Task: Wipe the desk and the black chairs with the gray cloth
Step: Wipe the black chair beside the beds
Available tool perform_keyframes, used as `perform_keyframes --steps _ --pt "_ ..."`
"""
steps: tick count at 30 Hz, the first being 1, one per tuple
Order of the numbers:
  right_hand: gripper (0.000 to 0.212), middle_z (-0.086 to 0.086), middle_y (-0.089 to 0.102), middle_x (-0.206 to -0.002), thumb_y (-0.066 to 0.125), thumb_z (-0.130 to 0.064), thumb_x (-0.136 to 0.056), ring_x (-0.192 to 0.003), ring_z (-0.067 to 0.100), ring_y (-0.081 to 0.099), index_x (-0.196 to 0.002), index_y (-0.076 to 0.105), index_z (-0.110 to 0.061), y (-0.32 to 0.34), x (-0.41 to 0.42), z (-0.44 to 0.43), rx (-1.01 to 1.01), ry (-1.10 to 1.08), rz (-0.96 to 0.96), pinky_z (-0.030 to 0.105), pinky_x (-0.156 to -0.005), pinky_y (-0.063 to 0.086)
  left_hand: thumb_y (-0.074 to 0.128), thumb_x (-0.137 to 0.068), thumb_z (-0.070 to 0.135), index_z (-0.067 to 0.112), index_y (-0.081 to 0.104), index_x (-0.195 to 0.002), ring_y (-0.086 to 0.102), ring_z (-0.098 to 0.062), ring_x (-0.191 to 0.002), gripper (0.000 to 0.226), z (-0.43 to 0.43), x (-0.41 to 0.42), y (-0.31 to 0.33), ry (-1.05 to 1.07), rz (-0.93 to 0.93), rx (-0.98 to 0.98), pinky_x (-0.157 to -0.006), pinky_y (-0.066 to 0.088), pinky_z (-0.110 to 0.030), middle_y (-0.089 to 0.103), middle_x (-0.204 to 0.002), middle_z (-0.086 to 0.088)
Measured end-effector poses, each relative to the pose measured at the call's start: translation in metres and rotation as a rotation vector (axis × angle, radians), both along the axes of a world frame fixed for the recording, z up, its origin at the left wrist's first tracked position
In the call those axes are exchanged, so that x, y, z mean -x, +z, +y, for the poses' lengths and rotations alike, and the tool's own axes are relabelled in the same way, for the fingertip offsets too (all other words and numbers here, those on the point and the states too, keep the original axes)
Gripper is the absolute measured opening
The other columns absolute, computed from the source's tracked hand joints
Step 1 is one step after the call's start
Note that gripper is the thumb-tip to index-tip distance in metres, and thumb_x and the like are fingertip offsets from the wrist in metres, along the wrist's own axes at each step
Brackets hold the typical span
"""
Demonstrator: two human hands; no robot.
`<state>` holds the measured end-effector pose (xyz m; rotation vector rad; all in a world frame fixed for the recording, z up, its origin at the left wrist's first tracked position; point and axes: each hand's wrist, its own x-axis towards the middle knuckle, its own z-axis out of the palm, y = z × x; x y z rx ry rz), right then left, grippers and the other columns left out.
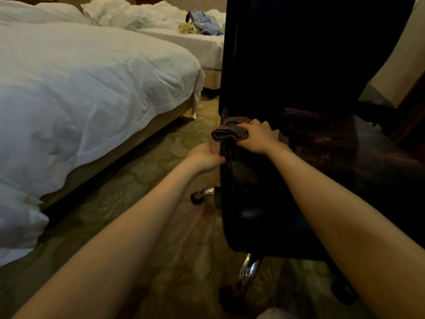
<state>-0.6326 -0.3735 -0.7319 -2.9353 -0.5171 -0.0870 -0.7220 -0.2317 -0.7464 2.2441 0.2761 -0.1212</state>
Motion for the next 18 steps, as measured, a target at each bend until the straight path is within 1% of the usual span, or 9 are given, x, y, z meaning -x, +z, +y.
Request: perform_keyframes --steps 3,7,8,10,11,14,15,16,18 --pt "0.055 0.007 0.035 -0.142 0.053 -0.045 -0.089 -0.131 0.036 0.027 -0.14 0.036 -0.036 0.002 0.014 0.0 0.0 -0.005 0.018 0.057 -0.105 0.023 0.065 -0.086 0.029 0.018 0.041 -0.072 0.046 -0.014 -0.069 0.029 -0.018 0.026 -0.01 -0.162 0.173 0.041 -0.061 0.038 -0.026 0.047 -0.077 0.0" --pt "0.05 0.008 0.039 -0.14 0.056 -0.043 -0.088 -0.131 0.037 0.031 -0.136 0.043 -0.038 0.007 0.027 -0.007 -0.046 0.01 0.062 0.057 -0.105 0.024 0.068 -0.082 0.029 0.018 0.042 -0.079 0.041 -0.013 -0.075 0.028 -0.033 0.035 -0.027 -0.078 0.177 0.056 -0.06 0.033 -0.024 0.045 -0.086 0.0" --pt "0.049 0.008 0.043 -0.138 0.057 -0.043 -0.087 -0.129 0.037 0.034 -0.135 0.046 -0.037 0.008 0.03 -0.01 -0.054 0.025 0.072 0.057 -0.105 0.027 0.068 -0.082 0.029 0.016 0.048 -0.088 0.042 -0.014 -0.079 0.024 -0.036 0.037 -0.026 -0.076 0.183 0.059 -0.061 0.034 -0.024 0.045 -0.089 -0.001" --pt "0.046 0.007 0.049 -0.132 0.059 -0.042 -0.086 -0.123 0.035 0.043 -0.131 0.051 -0.036 0.009 0.04 -0.019 -0.067 0.064 0.081 0.055 -0.103 0.033 0.066 -0.084 0.027 0.006 0.05 -0.113 0.046 -0.016 -0.086 0.039 -0.04 0.04 -0.022 -0.076 0.182 0.087 -0.068 0.035 -0.025 0.044 -0.088 -0.001" --pt "0.046 0.006 0.051 -0.13 0.061 -0.041 -0.085 -0.121 0.034 0.045 -0.13 0.053 -0.035 0.01 0.046 -0.024 -0.072 0.085 0.089 0.053 -0.102 0.036 0.066 -0.085 0.026 0.003 0.049 -0.118 0.048 -0.017 -0.089 0.044 -0.042 0.041 -0.022 -0.064 0.173 0.092 -0.07 0.035 -0.025 0.044 -0.086 0.0" --pt "0.048 0.005 0.056 -0.125 0.064 -0.039 -0.083 -0.116 0.028 0.051 -0.129 0.056 -0.027 0.014 0.066 -0.04 -0.118 0.144 0.143 0.042 -0.097 0.043 0.065 -0.085 0.026 0.007 0.053 -0.109 0.05 -0.016 -0.085 0.033 -0.048 0.048 -0.023 -0.057 0.145 0.067 -0.066 0.035 -0.024 0.045 -0.082 0.0" --pt "0.05 0.005 0.057 -0.124 0.065 -0.038 -0.082 -0.115 0.026 0.053 -0.129 0.056 -0.025 0.015 0.073 -0.045 -0.132 0.155 0.161 0.038 -0.094 0.045 0.065 -0.086 0.026 0.009 0.055 -0.106 0.053 -0.017 -0.087 0.029 -0.049 0.05 -0.023 -0.057 0.131 0.054 -0.068 0.038 -0.025 0.052 -0.089 -0.003" --pt "0.052 0.005 0.058 -0.124 0.066 -0.037 -0.081 -0.114 0.025 0.053 -0.13 0.055 -0.024 0.015 0.08 -0.049 -0.143 0.161 0.174 0.035 -0.093 0.045 0.064 -0.086 0.026 0.008 0.056 -0.111 0.056 -0.021 -0.097 0.031 -0.05 0.053 -0.023 -0.068 0.118 0.047 -0.074 0.041 -0.026 0.057 -0.103 -0.007" --pt "0.054 0.005 0.056 -0.126 0.066 -0.037 -0.08 -0.116 0.026 0.051 -0.132 0.053 -0.028 0.013 0.096 -0.057 -0.146 0.169 0.165 0.04 -0.096 0.043 0.061 -0.089 0.025 0.009 0.051 -0.127 0.053 -0.026 -0.113 0.042 -0.053 0.06 -0.021 -0.092 0.121 0.043 -0.092 0.043 -0.03 0.054 -0.125 -0.011"
